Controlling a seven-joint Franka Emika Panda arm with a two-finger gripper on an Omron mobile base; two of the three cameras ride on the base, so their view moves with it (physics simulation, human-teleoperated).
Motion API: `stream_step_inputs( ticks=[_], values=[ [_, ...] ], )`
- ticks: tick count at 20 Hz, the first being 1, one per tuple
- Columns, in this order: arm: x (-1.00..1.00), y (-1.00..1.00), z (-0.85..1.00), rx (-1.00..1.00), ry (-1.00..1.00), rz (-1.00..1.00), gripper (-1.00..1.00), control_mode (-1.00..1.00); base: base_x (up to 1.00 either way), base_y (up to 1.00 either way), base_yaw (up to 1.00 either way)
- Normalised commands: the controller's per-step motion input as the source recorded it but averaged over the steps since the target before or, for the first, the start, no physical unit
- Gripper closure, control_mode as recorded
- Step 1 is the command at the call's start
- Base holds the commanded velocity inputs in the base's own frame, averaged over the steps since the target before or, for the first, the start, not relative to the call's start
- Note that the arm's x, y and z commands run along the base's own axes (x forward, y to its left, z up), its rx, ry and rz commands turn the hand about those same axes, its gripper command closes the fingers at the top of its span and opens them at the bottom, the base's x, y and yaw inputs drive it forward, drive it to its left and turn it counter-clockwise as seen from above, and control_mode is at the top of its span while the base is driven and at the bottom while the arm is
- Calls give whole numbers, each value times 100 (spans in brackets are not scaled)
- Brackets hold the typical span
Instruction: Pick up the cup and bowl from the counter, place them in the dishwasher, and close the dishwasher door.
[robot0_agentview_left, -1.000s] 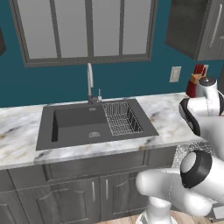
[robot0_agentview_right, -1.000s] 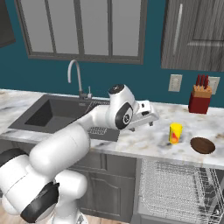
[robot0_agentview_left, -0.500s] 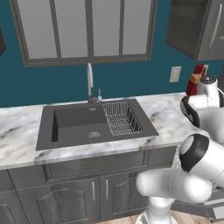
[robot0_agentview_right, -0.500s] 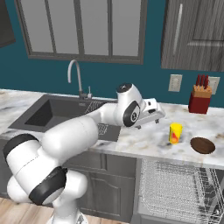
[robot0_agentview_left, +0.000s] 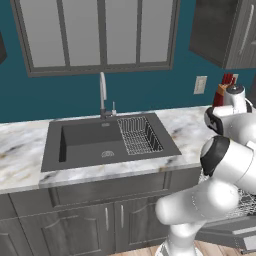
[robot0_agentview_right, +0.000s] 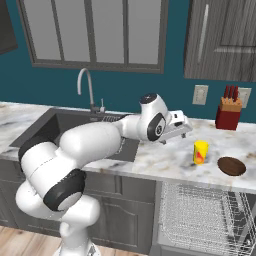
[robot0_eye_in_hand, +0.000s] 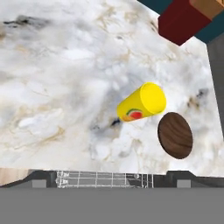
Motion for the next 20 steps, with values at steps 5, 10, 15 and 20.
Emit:
stream_step_inputs(
  ticks=[5,10,15,20],
  values=[
    [1,-7,-8,0,0,0,-100,-100,0,0,0],
    [0,-1,-22,0,0,0,-100,-100,0,0,0],
    [0,-5,-29,0,0,0,-100,-100,0,0,0],
    [0,-12,-23,-1,0,0,-100,-100,0,0,0]
  ],
)
